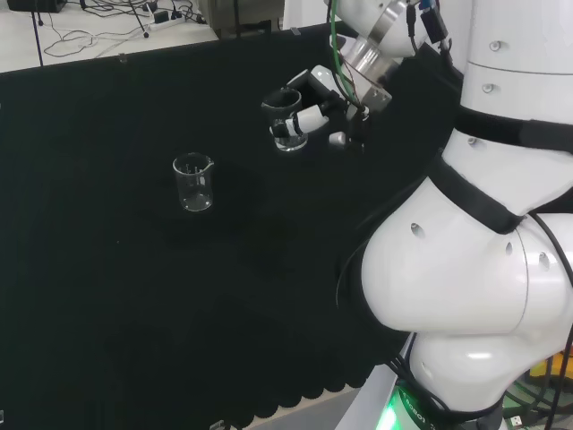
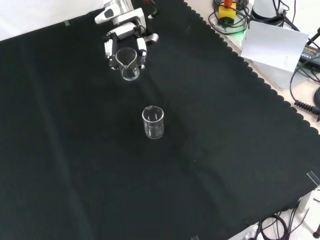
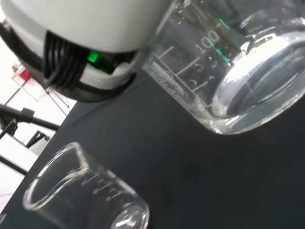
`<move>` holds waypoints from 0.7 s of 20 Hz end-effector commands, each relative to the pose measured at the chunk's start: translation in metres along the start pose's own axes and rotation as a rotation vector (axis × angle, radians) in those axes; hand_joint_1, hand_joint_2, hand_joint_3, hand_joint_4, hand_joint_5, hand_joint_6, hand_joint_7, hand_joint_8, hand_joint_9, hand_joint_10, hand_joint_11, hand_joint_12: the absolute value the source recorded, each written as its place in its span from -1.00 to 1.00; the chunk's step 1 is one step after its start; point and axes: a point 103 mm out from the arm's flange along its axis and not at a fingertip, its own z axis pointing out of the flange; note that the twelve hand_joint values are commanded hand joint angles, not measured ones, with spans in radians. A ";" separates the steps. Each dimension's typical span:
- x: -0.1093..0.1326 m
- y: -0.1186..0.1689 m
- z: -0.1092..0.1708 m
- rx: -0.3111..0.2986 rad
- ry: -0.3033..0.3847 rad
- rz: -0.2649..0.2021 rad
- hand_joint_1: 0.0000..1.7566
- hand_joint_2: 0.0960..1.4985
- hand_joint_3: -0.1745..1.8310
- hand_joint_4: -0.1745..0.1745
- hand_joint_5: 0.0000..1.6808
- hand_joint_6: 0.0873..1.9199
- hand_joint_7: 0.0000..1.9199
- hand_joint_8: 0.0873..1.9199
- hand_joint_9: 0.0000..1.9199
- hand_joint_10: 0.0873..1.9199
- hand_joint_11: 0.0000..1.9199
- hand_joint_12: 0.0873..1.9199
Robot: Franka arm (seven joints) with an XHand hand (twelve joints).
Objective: Pour the water from the handheld beaker into the one on the table.
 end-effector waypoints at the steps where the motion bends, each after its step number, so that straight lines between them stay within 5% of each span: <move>1: 0.038 -0.009 0.004 0.089 -0.059 -0.039 0.51 -0.19 -0.31 -1.00 0.84 -1.00 0.64 -1.00 0.68 -1.00 0.26 -0.20; 14: 0.070 -0.002 0.024 0.249 -0.235 -0.003 0.51 -0.17 -0.32 -1.00 0.83 -1.00 0.64 -1.00 0.67 -1.00 0.26 -0.20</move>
